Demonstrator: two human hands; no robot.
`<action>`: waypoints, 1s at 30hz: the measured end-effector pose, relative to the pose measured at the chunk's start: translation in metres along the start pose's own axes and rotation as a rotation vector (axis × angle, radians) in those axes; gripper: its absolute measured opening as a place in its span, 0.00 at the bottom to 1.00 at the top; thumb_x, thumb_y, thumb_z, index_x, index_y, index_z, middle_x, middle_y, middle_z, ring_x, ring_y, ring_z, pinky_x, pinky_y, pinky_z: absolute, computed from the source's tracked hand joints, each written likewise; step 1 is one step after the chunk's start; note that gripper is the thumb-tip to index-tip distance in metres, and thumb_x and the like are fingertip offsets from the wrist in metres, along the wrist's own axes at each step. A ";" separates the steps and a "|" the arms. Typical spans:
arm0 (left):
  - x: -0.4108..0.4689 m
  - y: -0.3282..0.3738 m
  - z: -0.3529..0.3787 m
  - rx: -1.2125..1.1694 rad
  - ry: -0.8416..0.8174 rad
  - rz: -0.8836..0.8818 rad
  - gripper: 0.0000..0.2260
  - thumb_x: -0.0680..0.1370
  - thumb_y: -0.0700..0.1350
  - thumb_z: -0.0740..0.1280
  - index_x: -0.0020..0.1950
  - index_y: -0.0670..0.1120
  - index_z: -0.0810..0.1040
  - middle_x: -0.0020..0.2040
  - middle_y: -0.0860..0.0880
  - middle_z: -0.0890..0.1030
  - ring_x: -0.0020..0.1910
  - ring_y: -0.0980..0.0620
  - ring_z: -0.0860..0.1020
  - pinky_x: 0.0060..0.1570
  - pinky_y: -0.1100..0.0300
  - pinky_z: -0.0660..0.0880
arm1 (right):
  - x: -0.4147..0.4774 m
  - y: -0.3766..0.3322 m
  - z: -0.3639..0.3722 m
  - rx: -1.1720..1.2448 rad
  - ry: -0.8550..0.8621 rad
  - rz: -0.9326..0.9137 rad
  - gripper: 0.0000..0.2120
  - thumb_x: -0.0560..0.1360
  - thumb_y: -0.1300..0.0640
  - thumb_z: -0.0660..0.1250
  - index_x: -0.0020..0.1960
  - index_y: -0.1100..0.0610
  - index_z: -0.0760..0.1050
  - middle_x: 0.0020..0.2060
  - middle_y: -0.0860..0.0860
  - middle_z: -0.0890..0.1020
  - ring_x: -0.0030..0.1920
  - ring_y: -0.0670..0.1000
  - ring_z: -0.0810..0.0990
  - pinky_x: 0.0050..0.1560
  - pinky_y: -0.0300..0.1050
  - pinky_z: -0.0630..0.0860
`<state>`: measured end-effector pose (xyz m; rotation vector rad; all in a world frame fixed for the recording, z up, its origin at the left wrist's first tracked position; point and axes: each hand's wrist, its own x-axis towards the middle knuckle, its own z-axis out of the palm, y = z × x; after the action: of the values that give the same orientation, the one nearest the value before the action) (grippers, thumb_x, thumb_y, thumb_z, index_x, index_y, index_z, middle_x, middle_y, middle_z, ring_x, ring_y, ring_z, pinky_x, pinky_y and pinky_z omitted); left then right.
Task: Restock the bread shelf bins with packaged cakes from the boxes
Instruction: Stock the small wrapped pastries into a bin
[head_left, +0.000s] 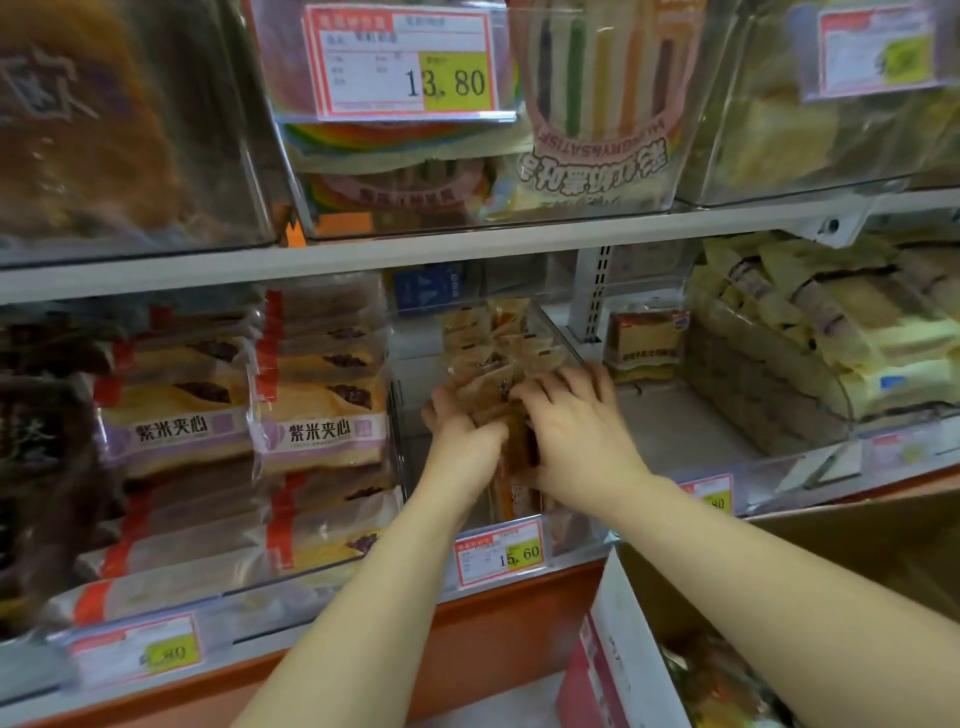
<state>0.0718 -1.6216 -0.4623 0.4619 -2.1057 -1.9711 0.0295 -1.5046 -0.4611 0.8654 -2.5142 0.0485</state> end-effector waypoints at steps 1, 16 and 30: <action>0.000 -0.001 -0.002 -0.029 0.008 0.021 0.30 0.72 0.39 0.69 0.67 0.55 0.58 0.66 0.47 0.68 0.63 0.48 0.72 0.61 0.51 0.73 | 0.001 0.000 0.000 -0.002 0.038 0.002 0.34 0.48 0.47 0.81 0.53 0.52 0.78 0.49 0.52 0.82 0.55 0.57 0.76 0.65 0.58 0.55; 0.003 -0.012 -0.005 0.117 -0.069 0.008 0.42 0.73 0.38 0.66 0.76 0.61 0.44 0.70 0.45 0.70 0.65 0.49 0.72 0.64 0.51 0.70 | 0.008 -0.004 0.011 -0.088 0.034 -0.078 0.40 0.50 0.44 0.80 0.60 0.54 0.77 0.56 0.55 0.81 0.64 0.60 0.74 0.70 0.63 0.48; 0.014 -0.019 -0.002 0.147 -0.103 0.080 0.31 0.74 0.34 0.67 0.74 0.51 0.63 0.64 0.48 0.76 0.62 0.51 0.75 0.59 0.59 0.72 | 0.012 0.000 0.012 -0.136 0.019 -0.111 0.33 0.51 0.47 0.80 0.54 0.56 0.78 0.51 0.54 0.80 0.57 0.59 0.76 0.64 0.59 0.67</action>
<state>0.0616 -1.6297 -0.4813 0.3024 -2.3047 -1.8419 0.0160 -1.5133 -0.4664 0.9411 -2.4156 -0.1481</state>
